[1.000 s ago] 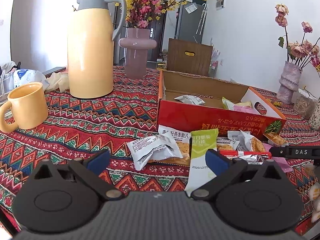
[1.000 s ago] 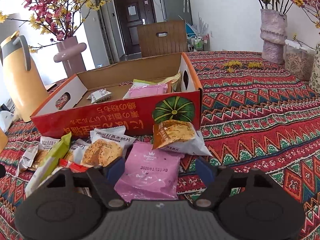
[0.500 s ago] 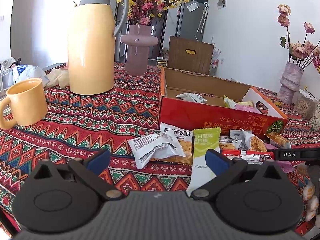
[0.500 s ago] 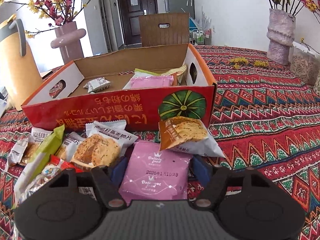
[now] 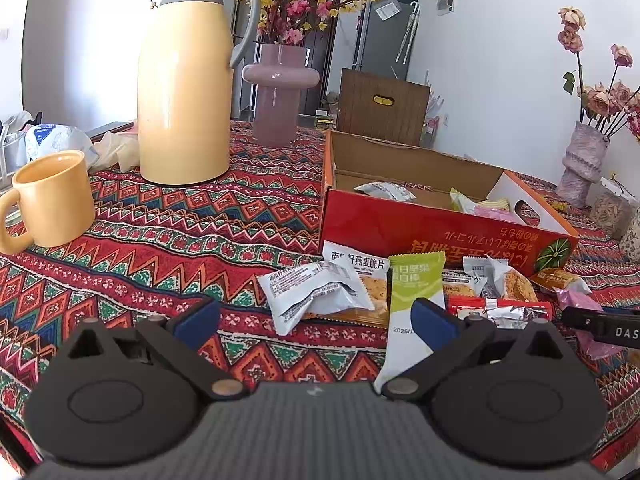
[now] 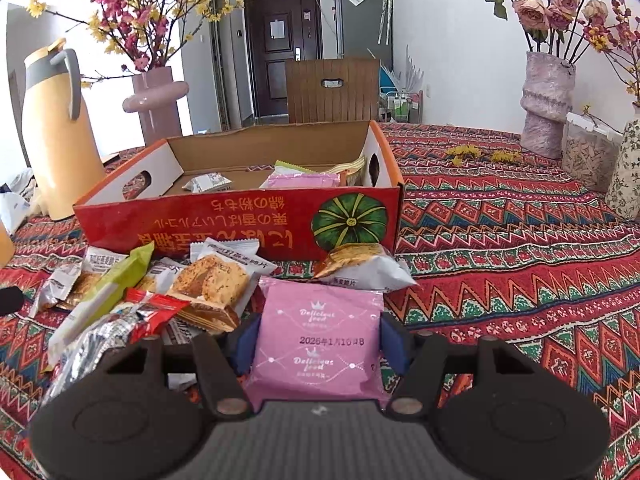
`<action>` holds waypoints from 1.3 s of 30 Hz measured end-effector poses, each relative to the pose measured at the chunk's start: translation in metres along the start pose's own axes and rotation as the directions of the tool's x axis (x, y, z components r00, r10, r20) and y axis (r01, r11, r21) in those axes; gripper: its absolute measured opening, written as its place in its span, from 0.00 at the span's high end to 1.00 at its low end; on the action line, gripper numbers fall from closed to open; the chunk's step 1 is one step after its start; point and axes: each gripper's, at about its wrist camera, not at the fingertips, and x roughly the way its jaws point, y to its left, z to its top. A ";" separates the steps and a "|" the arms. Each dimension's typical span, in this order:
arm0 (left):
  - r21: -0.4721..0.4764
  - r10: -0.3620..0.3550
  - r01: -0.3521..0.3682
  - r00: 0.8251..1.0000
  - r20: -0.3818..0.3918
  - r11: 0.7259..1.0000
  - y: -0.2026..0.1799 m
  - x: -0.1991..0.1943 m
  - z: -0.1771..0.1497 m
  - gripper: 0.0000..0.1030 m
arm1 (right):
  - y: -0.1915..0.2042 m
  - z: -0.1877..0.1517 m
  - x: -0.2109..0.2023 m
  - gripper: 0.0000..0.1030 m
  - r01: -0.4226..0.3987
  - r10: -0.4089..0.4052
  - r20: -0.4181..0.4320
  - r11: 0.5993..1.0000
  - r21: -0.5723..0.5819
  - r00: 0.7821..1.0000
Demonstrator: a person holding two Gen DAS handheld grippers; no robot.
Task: Organize snacks
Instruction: 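Grasp another pink pastry packet with the right gripper, then grasp a white cracker packet with the left gripper while the right gripper holds the pink packet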
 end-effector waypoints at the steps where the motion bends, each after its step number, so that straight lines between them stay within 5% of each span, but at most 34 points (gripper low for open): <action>1: 0.000 0.001 -0.001 1.000 -0.001 1.000 0.000 0.001 0.000 0.00 | -0.001 -0.001 -0.005 0.40 -0.001 0.001 0.009 1.000 0.001 1.000; 13: -0.023 0.043 -0.044 0.999 -0.031 0.999 -0.001 0.021 0.019 0.00 | -0.024 -0.002 -0.022 0.40 0.031 -0.034 0.059 0.998 0.052 0.998; 25: -0.057 0.085 -0.098 0.977 -0.193 0.994 -0.001 0.079 0.035 0.00 | -0.038 -0.005 -0.023 0.40 0.056 -0.062 0.063 0.994 0.092 0.996; 35: -0.093 0.100 -0.126 0.966 -0.239 0.988 0.003 0.094 0.032 0.00 | -0.042 -0.007 -0.020 0.40 0.058 -0.064 0.056 0.993 0.101 0.996; 39: -0.099 0.078 -0.103 0.970 -0.228 0.990 0.005 0.091 0.031 0.10 | -0.041 -0.007 -0.019 0.40 0.056 -0.062 0.053 0.993 0.103 0.997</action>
